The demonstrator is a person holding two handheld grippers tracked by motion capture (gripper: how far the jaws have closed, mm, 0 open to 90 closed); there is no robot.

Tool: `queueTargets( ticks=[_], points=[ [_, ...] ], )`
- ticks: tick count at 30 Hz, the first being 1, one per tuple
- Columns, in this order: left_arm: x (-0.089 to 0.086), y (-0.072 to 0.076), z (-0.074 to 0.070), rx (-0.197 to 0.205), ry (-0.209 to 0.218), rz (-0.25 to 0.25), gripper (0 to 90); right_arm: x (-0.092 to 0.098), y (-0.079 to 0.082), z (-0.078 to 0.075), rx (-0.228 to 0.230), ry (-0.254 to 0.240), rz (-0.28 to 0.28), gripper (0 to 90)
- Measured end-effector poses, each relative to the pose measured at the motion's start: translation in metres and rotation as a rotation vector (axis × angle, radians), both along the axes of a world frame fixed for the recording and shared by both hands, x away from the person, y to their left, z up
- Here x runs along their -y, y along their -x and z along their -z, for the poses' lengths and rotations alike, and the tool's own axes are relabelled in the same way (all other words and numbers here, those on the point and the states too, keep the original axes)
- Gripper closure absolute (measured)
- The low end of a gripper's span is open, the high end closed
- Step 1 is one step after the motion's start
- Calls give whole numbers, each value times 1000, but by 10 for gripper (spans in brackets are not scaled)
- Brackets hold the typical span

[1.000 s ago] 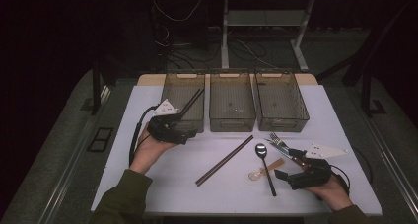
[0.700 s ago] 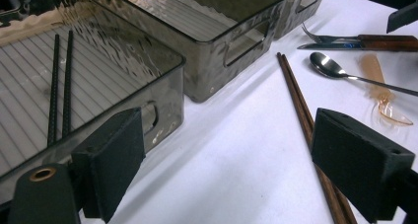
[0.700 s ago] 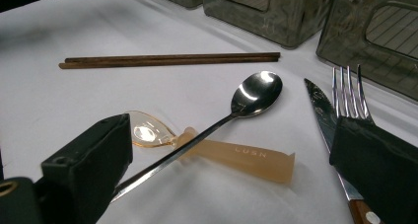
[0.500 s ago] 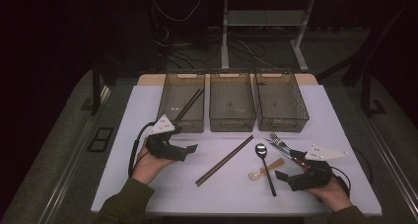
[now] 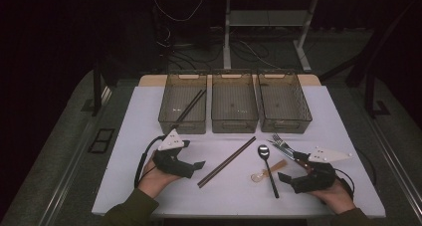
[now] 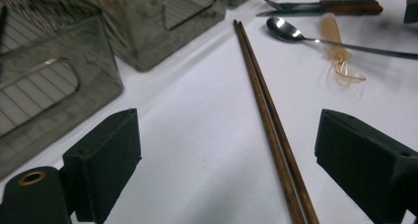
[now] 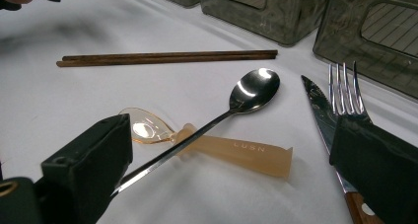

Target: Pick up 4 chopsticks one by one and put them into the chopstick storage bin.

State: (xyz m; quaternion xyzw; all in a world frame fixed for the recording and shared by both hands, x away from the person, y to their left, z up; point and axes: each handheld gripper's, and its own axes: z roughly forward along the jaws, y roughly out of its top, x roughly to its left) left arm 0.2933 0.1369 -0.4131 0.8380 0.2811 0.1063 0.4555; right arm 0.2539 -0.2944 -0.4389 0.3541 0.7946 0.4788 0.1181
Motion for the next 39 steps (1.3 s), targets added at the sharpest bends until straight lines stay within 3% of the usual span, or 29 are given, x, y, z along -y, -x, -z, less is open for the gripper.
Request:
queueTargets(
  ticks=[6,8,10,21,31,39],
  points=[
    [6,4,4,-3,-12,16,141,0,1,0,2,-2,3,29],
    [8,4,5,-26,-4,18,165,-1,1,0,3,0,2,29],
    [9,3,7,-47,11,27,207,-1,1,0,3,0,1,29],
    [20,5,13,-94,-5,85,470,-1,1,0,3,2,-2,29],
    [33,7,15,-101,-26,110,687,-1,1,0,3,1,0,29],
    [40,6,20,-96,-38,91,751,-2,1,1,1,4,-2,29]
  ],
)
